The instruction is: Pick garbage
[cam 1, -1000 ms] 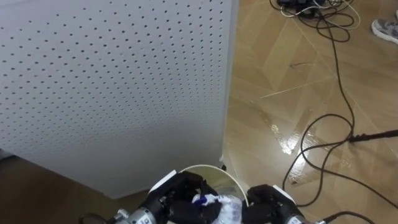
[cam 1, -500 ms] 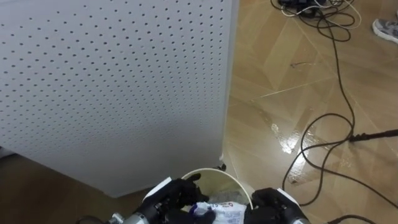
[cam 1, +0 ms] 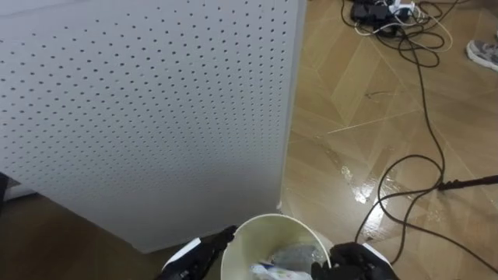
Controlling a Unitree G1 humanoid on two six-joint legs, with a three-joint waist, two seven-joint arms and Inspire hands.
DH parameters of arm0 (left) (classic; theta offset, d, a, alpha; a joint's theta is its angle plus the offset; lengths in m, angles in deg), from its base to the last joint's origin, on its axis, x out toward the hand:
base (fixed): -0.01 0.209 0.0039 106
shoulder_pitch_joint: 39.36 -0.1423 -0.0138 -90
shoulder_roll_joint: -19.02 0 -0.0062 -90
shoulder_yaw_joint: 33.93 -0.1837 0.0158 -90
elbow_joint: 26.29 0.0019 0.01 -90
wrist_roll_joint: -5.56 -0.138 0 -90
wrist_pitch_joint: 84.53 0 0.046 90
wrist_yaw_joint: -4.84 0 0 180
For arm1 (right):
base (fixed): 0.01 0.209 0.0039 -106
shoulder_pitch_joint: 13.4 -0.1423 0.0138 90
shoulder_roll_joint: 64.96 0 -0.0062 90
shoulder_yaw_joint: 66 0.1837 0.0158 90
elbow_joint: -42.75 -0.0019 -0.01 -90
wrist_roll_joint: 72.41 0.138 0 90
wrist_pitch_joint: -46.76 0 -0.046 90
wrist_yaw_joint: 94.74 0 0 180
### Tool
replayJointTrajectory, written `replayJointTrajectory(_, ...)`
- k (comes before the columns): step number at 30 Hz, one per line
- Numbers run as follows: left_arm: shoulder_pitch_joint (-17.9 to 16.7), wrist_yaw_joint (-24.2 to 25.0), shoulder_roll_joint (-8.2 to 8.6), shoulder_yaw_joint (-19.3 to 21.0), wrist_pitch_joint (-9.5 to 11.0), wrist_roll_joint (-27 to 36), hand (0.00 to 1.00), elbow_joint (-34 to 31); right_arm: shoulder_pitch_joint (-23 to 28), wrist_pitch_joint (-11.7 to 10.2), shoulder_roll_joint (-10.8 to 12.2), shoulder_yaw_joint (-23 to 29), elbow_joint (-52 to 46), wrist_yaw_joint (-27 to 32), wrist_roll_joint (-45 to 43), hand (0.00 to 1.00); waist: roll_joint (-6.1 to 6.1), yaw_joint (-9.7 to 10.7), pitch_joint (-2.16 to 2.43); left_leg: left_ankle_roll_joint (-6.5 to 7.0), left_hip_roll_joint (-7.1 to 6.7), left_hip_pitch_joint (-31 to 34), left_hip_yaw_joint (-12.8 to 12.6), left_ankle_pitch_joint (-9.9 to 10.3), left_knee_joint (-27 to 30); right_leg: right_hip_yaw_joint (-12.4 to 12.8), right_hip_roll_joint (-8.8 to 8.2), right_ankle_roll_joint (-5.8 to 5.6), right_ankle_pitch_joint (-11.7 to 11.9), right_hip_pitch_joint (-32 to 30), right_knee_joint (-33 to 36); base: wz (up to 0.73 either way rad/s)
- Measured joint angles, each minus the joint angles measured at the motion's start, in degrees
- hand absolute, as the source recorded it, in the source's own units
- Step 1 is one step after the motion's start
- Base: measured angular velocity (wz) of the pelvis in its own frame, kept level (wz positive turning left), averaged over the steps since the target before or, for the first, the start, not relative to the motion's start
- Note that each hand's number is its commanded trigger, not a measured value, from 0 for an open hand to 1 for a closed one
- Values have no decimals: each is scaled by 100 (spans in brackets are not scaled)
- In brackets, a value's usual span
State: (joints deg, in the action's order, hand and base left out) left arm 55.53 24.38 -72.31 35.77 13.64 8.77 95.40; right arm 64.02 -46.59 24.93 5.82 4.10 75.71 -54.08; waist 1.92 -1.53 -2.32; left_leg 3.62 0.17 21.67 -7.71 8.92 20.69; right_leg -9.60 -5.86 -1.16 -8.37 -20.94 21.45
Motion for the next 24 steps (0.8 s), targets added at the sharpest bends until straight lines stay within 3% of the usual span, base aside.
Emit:
replayJointTrajectory(2, -137, 23, -1, 5, 0, 0, 0, 1, 178, -28, -13, 74, -21, 2, 12, 100, 5, -16, 66, -2, -1, -112, -8, -1, -50, -2, 5, -4, 2, 116, -95, 0)
replayJointTrajectory(5, -375, 43, 2, 31, -1, -3, 0, 0, 454, -32, -41, 171, -30, 1, 174, 100, 1, -10, 99, -7, -15, -434, -13, -3, -203, -21, 10, -14, 7, 430, -208, 0)
replayJointTrajectory(7, -655, 106, 12, 140, -2, -3, 0, 0, 666, -30, -51, 258, -87, -38, 190, 100, -19, 24, 160, -13, -33, -697, -36, -7, -356, -8, 8, -32, -4, 651, -297, -4)
replayJointTrajectory(14, -1408, 132, 54, 376, -20, 212, 0, 72, 1296, -50, -96, 411, -501, -51, 215, 100, -103, 111, 195, -23, -83, -1451, -139, -12, -758, 25, -7, -86, -60, 1258, -513, -7)
replayJointTrajectory(18, -1682, -62, 118, 640, -7, 712, 0, 930, 1830, -84, -81, 492, -444, -9, 290, 100, -215, 138, 243, -50, -91, -1861, -121, 6, -957, 1, 25, -104, -70, 1692, -783, -1)
replayJointTrajectory(24, -2045, -555, 392, 1545, 25, 1972, 0, 2408, 2233, -100, 136, 1278, 300, 181, 590, 100, -262, 112, 224, -93, -77, -2278, -155, 73, -1147, 101, 107, -122, -61, 2072, -994, -6)
